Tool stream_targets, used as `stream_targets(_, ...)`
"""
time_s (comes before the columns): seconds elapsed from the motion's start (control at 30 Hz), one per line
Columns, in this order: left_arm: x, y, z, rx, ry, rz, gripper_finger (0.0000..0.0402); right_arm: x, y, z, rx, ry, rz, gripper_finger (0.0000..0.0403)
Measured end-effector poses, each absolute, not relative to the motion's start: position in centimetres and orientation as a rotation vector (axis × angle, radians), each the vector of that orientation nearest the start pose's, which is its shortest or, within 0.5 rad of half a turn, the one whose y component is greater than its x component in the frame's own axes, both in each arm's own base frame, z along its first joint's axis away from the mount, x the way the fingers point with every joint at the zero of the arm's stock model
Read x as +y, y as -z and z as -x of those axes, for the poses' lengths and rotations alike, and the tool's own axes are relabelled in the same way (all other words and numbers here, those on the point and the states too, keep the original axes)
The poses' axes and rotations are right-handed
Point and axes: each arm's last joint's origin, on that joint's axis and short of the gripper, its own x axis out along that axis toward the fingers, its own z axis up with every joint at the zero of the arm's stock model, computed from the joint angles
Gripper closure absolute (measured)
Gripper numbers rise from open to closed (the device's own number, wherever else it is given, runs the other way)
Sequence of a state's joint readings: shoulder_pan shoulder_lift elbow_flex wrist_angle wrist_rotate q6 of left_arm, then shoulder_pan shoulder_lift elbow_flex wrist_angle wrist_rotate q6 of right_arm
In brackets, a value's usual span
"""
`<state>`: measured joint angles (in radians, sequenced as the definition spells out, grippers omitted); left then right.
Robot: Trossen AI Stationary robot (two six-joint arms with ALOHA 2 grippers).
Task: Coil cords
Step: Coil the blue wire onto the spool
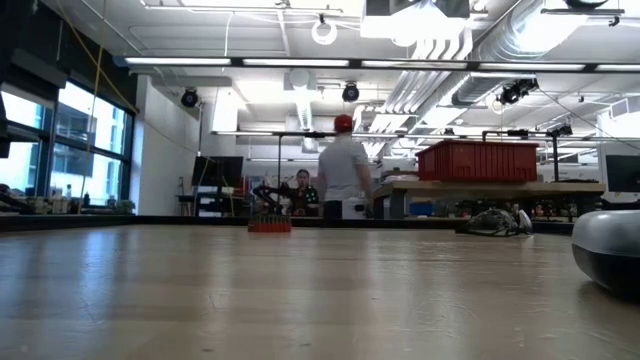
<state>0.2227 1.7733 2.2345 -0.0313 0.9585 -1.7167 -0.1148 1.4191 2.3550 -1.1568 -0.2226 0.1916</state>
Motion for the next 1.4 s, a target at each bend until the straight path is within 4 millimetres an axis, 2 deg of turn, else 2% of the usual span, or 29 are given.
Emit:
stream_targets(0.27, 5.9, -56.0, -33.8, 0.336, 0.808, 1.357, 0.0401, -0.6, -57.0, -19.0, 0.255, 0.097, -0.067, 0.0286)
stream_targets(0.37, 5.9, -56.0, -33.8, 0.334, 0.814, 1.351, 0.0401, -0.6, -56.6, -20.5, 0.246, 0.118, -0.024, 0.0286)
stream_targets(0.57, 6.1, -56.1, -33.7, 0.319, 0.815, 1.334, 0.0401, -0.9, -54.6, -24.0, 0.225, 0.127, 0.041, 0.0286)
stream_targets(0.63, 6.2, -56.1, -33.6, 0.314, 0.813, 1.331, 0.0401, -1.0, -53.9, -25.3, 0.186, 0.076, 0.024, 0.0286)
stream_targets(0.77, 6.2, -56.2, -33.4, 0.309, 0.814, 1.328, 0.0401, -0.9, -52.3, -26.7, 0.196, 0.046, 0.012, 0.0286)
stream_targets(0.87, 6.2, -56.3, -33.3, 0.307, 0.815, 1.326, 0.0401, -1.1, -51.9, -26.7, 0.210, 0.095, 0.036, 0.0286)
stream_targets(1.17, 6.1, -56.7, -32.9, 0.274, 0.820, 1.294, 0.0401, -1.5, -54.4, -23.5, 0.050, 0.129, 0.027, 0.0286)
stream_targets(1.4, 6.1, -56.9, -32.7, 0.245, 0.822, 1.285, 0.0401, -1.4, -54.6, -23.5, 0.032, 0.108, 0.023, 0.0286)
